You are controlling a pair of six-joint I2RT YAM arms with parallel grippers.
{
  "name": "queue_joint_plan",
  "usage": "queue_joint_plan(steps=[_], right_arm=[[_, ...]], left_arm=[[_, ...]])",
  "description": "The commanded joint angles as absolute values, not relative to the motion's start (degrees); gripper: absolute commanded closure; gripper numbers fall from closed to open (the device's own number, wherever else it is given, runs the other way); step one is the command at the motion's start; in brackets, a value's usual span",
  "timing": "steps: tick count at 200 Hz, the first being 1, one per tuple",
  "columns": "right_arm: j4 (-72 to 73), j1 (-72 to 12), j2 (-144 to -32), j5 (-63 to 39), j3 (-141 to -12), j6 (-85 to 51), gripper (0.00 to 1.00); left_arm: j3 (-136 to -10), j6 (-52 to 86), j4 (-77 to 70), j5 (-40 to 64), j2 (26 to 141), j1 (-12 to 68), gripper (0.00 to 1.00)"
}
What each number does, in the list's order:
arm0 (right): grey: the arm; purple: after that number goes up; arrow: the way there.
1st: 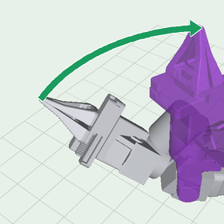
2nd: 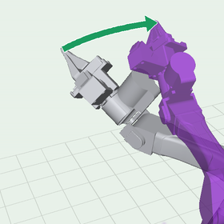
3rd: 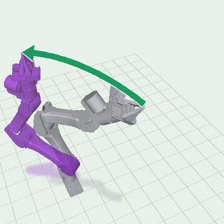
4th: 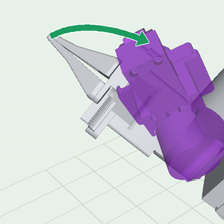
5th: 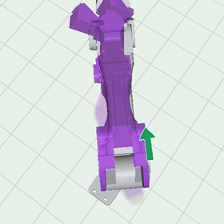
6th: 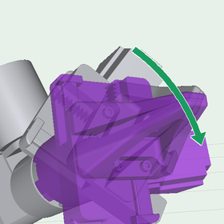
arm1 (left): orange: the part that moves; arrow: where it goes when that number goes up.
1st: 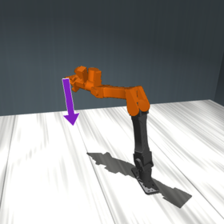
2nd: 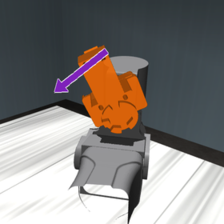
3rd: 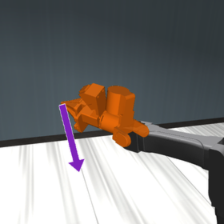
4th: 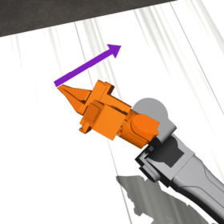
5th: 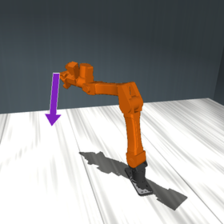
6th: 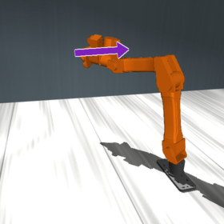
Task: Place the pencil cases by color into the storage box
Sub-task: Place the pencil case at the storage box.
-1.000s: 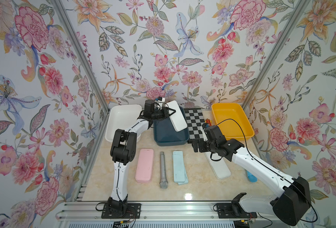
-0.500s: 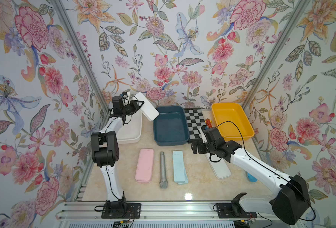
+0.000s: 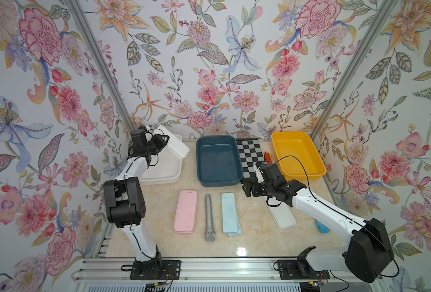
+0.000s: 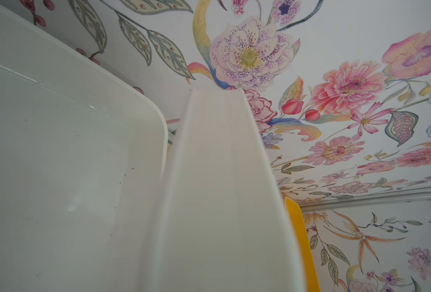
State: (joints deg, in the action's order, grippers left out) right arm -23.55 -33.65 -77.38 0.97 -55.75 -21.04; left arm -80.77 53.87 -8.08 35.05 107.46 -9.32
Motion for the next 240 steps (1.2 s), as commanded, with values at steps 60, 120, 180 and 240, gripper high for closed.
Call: queue_joint_plan(steps=[60, 120, 180, 240], right_arm=[[-22.2, -32.6, -76.9, 0.0, -52.8, -22.2, 0.0], [-22.2, -32.5, -76.3, 0.0, -52.4, -22.8, 0.0], [-21.2, -32.4, -76.8, -0.8, -51.2, -23.0, 0.0], [-20.3, -32.2, -77.0, -1.7, -50.2, -23.2, 0.0]], left_arm=[[-73.1, 55.5, -9.5, 16.1, 99.4, -11.0, 0.65], [-73.0, 65.3, -14.1, 14.5, 105.6, -12.2, 0.65], [-74.3, 73.0, -17.9, 13.3, 112.0, -10.1, 0.64], [-74.5, 82.0, -23.4, 12.3, 117.7, -7.7, 0.63]])
